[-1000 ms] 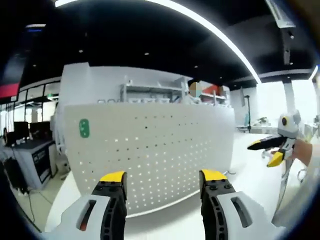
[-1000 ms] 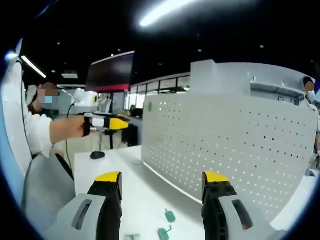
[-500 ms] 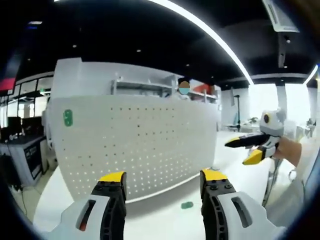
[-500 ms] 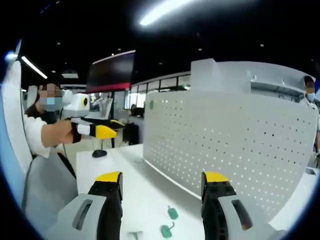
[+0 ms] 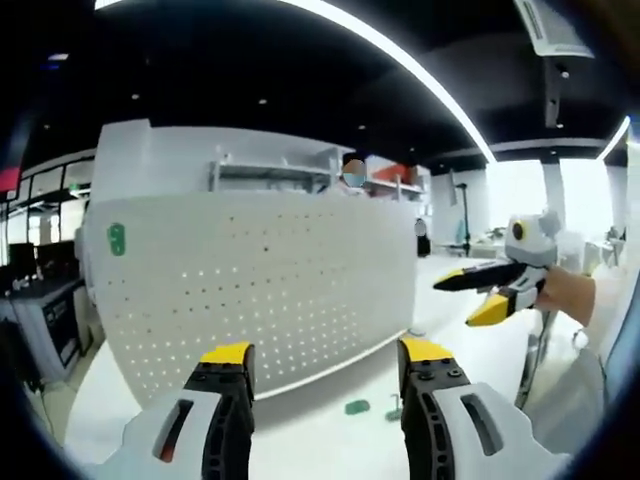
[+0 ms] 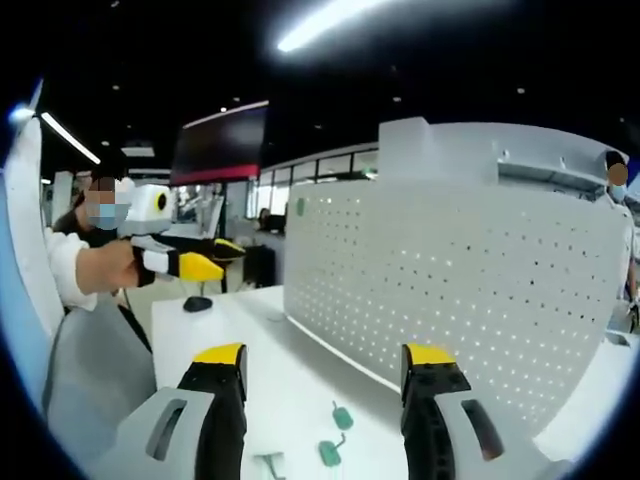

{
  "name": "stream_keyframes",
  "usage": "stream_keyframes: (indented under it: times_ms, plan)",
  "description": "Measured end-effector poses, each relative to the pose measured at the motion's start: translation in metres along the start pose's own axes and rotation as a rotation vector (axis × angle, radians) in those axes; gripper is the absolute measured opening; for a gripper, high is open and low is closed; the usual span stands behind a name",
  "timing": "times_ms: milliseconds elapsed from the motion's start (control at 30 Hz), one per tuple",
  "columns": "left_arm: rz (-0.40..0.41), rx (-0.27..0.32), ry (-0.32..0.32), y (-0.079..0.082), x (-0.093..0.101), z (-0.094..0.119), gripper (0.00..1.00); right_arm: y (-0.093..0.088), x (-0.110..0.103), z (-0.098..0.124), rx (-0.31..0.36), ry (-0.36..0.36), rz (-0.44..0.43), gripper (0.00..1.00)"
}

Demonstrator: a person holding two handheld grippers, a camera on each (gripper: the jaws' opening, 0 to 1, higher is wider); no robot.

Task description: Insert the hook assembly into the mounting plate slot until the hook locks in place.

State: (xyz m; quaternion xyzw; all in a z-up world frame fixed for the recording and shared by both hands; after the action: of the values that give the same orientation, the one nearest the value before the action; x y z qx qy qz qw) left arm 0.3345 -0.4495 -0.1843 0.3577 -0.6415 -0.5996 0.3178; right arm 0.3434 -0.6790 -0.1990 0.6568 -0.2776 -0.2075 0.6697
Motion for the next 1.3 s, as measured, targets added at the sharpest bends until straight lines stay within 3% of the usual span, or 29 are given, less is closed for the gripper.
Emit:
stream_keyframes:
  times_ms: [533,733,1033,1300]
  plan:
    - [0.019,-0.042,-0.047,-0.021,0.01,-0.007,0.57,-0.043,0.009,-0.003,-0.1,0.017,-0.044,0.49]
    - [0.033,-0.05,-0.061,-0.027,0.012,-0.007,0.56,-0.064,0.002,-0.006,-0.146,0.06,-0.057,0.42]
    - [0.042,-0.049,-0.063,-0.028,0.01,-0.006,0.55,-0.101,-0.004,-0.003,-0.237,0.087,-0.085,0.37]
    - [0.043,-0.052,-0.078,-0.029,0.015,-0.007,0.54,-0.118,-0.013,-0.001,-0.275,0.123,-0.09,0.32]
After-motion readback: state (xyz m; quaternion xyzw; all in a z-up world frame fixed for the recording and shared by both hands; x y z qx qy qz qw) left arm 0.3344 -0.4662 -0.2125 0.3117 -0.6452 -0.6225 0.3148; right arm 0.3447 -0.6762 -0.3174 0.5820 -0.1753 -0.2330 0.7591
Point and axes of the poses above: the point that each gripper's makers call its tool centre point, and the gripper's own axes: z roughly backward along the fingers, x roughly to its right, y roughly out of its top, the point moved 5 cm from there along z, roughly backward along the fingers, and after that the axes turned 9 degrees about x, right-handed, at the moved point
